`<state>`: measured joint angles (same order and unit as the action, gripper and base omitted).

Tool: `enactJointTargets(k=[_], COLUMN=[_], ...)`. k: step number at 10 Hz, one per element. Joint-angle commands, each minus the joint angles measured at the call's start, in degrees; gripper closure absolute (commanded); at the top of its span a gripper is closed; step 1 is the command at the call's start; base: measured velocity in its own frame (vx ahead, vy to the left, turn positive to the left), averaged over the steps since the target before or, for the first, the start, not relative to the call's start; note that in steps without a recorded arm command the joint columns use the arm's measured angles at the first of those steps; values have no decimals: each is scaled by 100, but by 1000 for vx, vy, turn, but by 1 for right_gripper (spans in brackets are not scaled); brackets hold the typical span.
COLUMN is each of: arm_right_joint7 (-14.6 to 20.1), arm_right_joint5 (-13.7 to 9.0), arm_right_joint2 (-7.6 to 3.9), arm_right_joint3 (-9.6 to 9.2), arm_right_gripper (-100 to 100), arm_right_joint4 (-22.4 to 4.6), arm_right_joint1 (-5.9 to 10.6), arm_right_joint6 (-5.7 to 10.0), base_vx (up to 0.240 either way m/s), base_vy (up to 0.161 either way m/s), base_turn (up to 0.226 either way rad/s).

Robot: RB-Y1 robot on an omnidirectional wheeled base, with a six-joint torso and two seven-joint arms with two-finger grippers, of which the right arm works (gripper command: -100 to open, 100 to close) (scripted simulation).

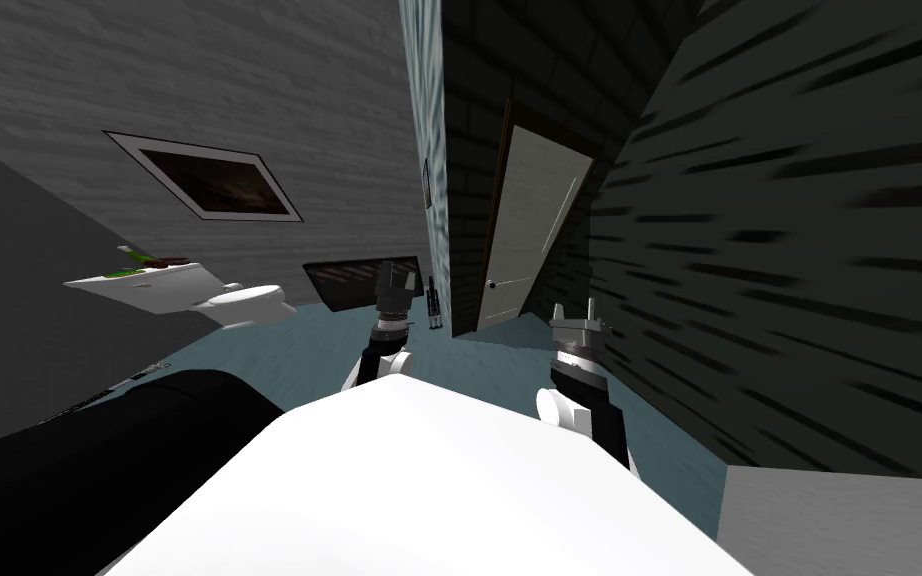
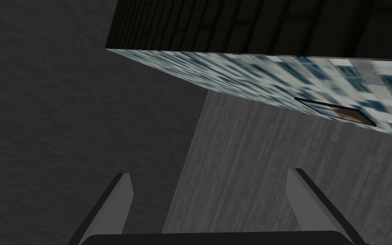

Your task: Pull the door open

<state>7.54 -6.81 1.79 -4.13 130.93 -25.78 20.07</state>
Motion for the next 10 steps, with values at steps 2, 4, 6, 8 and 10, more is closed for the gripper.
enactJointTargets(k=[2,4,6,8,10], arm_right_joint7=[-244,-512,-676,-967,-1173], arm_right_joint5=[152,319,421,602,730], arm_right_joint2=[-95,-181,-228,-298,-344], arm_right_joint3=[-3,-7,-9,-13,-16], arm_right_gripper=[-100,-100,-100,-100,-100], arm_right_joint4=[-266,-559,-739,-1056,-1281], arm_right_joint1=[70,147,194,277,336], arm_right_joint6=[92,193,255,364,442], base_vx=[115,124,107,130,97], base_vy=[-15,-46,-32,-42,-42], base_turn=[7,10,7,9,7])
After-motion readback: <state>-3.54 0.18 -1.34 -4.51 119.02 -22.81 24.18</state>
